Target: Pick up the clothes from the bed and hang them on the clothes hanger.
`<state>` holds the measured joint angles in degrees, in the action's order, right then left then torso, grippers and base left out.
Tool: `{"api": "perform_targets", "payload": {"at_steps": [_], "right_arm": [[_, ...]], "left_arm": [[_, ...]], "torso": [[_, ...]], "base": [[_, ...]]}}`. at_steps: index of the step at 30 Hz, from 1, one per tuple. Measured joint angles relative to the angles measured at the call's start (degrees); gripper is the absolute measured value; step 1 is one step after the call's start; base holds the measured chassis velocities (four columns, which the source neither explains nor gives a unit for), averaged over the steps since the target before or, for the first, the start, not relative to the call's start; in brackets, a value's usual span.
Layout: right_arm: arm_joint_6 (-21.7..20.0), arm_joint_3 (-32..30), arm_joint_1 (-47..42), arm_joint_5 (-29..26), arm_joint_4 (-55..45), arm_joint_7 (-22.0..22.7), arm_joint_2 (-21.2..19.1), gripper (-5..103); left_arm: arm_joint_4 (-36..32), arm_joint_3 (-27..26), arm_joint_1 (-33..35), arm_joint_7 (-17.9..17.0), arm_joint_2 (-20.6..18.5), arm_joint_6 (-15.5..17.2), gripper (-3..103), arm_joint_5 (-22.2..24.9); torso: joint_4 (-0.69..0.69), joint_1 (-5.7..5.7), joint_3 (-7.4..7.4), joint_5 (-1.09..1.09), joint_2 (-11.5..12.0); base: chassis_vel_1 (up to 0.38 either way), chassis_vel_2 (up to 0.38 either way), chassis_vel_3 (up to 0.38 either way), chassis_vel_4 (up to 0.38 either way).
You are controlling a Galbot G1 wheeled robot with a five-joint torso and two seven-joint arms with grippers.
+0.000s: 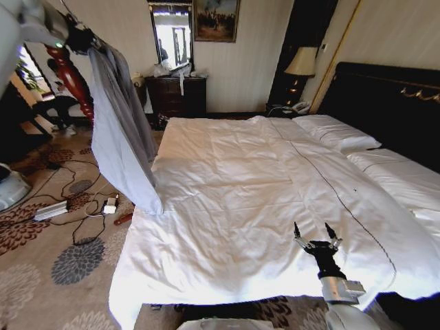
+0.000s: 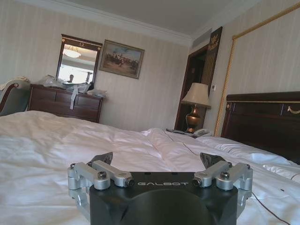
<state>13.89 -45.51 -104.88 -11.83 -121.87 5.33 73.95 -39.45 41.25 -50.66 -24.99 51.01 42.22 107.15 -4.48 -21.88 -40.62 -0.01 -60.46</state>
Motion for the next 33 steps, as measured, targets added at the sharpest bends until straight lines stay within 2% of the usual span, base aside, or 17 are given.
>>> {"api": "perform_targets", "payload": {"at_steps": [6, 9, 14, 22, 26, 33], "right_arm": [[0.0, 0.0, 0.0, 0.0, 0.0, 0.0, 0.0, 100], [0.0, 0.0, 0.0, 0.0, 0.0, 0.0, 0.0, 100], [0.0, 0.0, 0.0, 0.0, 0.0, 0.0, 0.0, 100], [0.0, 0.0, 0.0, 0.0, 0.0, 0.0, 0.0, 100], [0.0, 0.0, 0.0, 0.0, 0.0, 0.0, 0.0, 100], [0.0, 0.0, 0.0, 0.0, 0.0, 0.0, 0.0, 100]], "left_arm": [[2.3, -0.7, 0.3, 1.3, 0.6, 0.0, 16, -2.0], [4.0, -3.3, 1.2, 2.0, 1.5, 0.0, 16, -3.7], [6.0, -4.3, 1.6, 2.8, 2.3, 0.0, 16, -5.1], [7.1, -5.7, 2.5, 3.1, 2.6, -0.1, 16, -6.3], [7.7, -5.8, 2.8, 3.5, 2.8, -0.1, 16, -6.8], [10.0, -7.3, 3.1, 5.8, 4.9, -0.1, 16, -10.5]], "torso": [[0.02, 0.01, 0.01, 0.0, 0.0], [0.0, 0.0, 0.0, 0.0, 0.0], [0.02, 0.0, 0.01, 0.01, 0.0], [0.0, 0.0, 0.0, 0.01, 0.0], [0.04, 0.0, 0.0, 0.0, 0.0], [0.0, 0.0, 0.0, 0.01, 0.0]], "base": [[0.0, 0.0, 0.0, 0.0], [0.0, 0.0, 0.0, 0.0], [0.0, 0.0, 0.0, 0.0], [0.0, 0.0, 0.0, 0.0], [0.0, 0.0, 0.0, 0.0], [0.0, 0.0, 0.0, 0.0]]}}
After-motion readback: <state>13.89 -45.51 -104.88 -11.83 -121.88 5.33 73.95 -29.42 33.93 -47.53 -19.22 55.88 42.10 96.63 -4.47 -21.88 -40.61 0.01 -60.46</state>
